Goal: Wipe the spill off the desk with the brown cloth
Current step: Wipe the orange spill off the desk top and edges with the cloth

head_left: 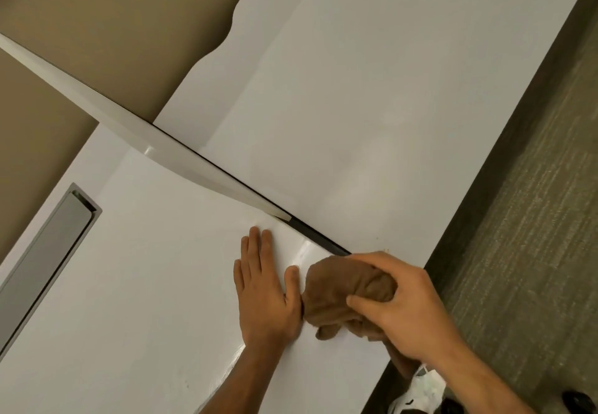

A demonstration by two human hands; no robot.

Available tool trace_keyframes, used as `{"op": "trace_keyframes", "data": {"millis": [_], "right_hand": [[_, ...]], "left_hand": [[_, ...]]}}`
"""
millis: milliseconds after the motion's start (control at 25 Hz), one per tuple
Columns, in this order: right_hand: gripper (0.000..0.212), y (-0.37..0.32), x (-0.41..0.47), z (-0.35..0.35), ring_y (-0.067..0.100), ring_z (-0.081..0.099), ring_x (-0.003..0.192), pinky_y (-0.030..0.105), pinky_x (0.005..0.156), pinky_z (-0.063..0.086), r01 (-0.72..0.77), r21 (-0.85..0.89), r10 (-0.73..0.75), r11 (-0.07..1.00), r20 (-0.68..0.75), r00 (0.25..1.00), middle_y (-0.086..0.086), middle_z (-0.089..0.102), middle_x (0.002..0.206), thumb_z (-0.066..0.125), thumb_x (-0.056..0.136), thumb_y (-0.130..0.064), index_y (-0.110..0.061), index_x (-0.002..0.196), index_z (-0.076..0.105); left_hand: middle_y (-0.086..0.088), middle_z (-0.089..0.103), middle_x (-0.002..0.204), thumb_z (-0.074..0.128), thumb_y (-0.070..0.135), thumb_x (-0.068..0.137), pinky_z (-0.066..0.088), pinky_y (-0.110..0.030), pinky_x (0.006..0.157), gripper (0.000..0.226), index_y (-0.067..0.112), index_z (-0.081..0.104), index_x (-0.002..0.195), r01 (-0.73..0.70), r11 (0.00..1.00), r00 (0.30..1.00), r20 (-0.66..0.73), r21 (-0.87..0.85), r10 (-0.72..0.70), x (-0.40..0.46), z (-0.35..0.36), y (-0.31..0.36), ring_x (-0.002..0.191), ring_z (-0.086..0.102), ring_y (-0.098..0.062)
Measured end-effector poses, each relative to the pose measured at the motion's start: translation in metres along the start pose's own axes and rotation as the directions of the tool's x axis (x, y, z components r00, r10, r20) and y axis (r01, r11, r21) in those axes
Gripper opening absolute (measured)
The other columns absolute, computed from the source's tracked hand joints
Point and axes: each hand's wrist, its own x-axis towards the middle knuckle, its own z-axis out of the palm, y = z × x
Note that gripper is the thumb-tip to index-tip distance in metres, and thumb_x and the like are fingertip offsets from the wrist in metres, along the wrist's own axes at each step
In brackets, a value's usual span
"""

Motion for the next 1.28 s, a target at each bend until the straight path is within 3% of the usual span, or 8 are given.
{"op": "trace_keyframes", "data": {"millis": [200, 280, 400, 560, 640, 880, 1160, 1280], "right_hand": [[0.034, -0.006, 0.070, -0.063, 0.017, 0.075, 0.095, 0.036, 0.079, 0.065, 0.000, 0.341, 0.030, 0.940, -0.083, 0.996, -0.008, 0.078, 0.101, 0.083, 0.083, -0.013, -0.035, 0.108, 0.076], [0.029, -0.002, 0.101, -0.071, 0.023, 0.077, 0.093, 0.035, 0.072, 0.065, -0.007, 0.433, 0.050, 0.901, -0.087, 0.995, -0.005, 0.079, 0.100, 0.085, 0.080, -0.017, -0.038, 0.100, 0.078], [0.034, 0.005, 0.138, -0.065, 0.022, 0.077, 0.093, 0.038, 0.074, 0.065, 0.003, 0.508, 0.027, 0.861, -0.051, 0.998, -0.004, 0.079, 0.105, 0.084, 0.072, -0.026, -0.042, 0.101, 0.078], [0.045, 0.005, 0.166, -0.026, 0.031, 0.075, 0.101, 0.049, 0.084, 0.064, 0.000, 0.471, -0.067, 0.882, 0.126, 0.990, 0.007, 0.078, 0.111, 0.080, 0.079, -0.004, -0.034, 0.112, 0.076], [0.047, 0.005, 0.173, -0.004, 0.032, 0.073, 0.106, 0.046, 0.090, 0.062, -0.007, 0.429, -0.092, 0.903, 0.208, 0.974, 0.012, 0.076, 0.114, 0.078, 0.082, 0.005, -0.024, 0.119, 0.074], [0.048, 0.001, 0.178, 0.019, 0.024, 0.072, 0.108, 0.040, 0.099, 0.058, 0.034, 0.278, -0.142, 0.960, 0.377, 0.915, 0.007, 0.075, 0.118, 0.079, 0.084, 0.000, -0.017, 0.128, 0.070], [0.048, -0.001, 0.166, 0.007, 0.026, 0.072, 0.105, 0.042, 0.095, 0.060, 0.037, 0.185, -0.123, 0.982, 0.480, 0.869, 0.003, 0.076, 0.112, 0.078, 0.084, -0.003, -0.027, 0.125, 0.072], [0.048, -0.009, 0.172, -0.007, 0.026, 0.073, 0.102, 0.044, 0.093, 0.061, 0.059, 0.100, -0.106, 0.993, 0.570, 0.815, 0.004, 0.076, 0.110, 0.078, 0.081, -0.003, -0.033, 0.119, 0.075]], "left_hand": [[0.021, -0.006, 0.173, 0.026, 0.059, 0.101, -0.011, -0.025, 0.127, 0.072, 0.034, 0.004, 0.165, 0.012, 1.000, 1.000, 0.012, -0.006, -0.012, 0.001, 0.004, -0.004, 0.160, -0.008, -0.006], [0.021, -0.007, 0.173, 0.018, 0.067, 0.100, -0.006, -0.032, 0.128, 0.074, 0.035, 0.002, 0.165, 0.016, 1.000, 1.000, 0.015, -0.001, -0.016, 0.002, 0.006, -0.005, 0.160, -0.009, -0.005], [0.019, -0.006, 0.173, 0.018, 0.065, 0.100, -0.004, -0.035, 0.128, 0.074, 0.034, 0.001, 0.165, 0.017, 1.000, 1.000, 0.017, 0.021, -0.018, 0.001, 0.008, -0.006, 0.160, -0.010, -0.004], [0.017, -0.004, 0.174, 0.022, 0.061, 0.100, -0.002, -0.036, 0.129, 0.074, 0.032, 0.004, 0.166, 0.019, 0.999, 1.000, 0.016, 0.034, -0.019, 0.000, 0.007, -0.005, 0.160, -0.009, -0.004], [0.016, -0.003, 0.174, 0.025, 0.057, 0.100, 0.000, -0.037, 0.130, 0.074, 0.030, 0.006, 0.166, 0.005, 0.999, 1.000, 0.014, 0.035, -0.005, 0.000, 0.007, -0.004, 0.160, -0.009, -0.005], [0.014, -0.001, 0.175, 0.026, 0.056, 0.100, -0.001, -0.036, 0.130, 0.074, 0.029, 0.007, 0.166, 0.009, 0.999, 1.000, 0.016, 0.046, -0.010, 0.001, 0.006, -0.004, 0.160, -0.007, -0.006], [0.013, 0.000, 0.175, 0.028, 0.054, 0.099, 0.003, -0.040, 0.131, 0.074, 0.028, 0.008, 0.166, 0.003, 0.999, 1.000, 0.009, 0.051, -0.003, 0.002, 0.007, -0.003, 0.161, -0.006, -0.008], [0.012, 0.002, 0.175, 0.028, 0.055, 0.099, 0.006, -0.043, 0.131, 0.075, 0.028, 0.008, 0.166, -0.002, 0.999, 1.000, 0.004, 0.048, 0.002, 0.001, 0.006, -0.002, 0.161, -0.004, -0.009]]}}
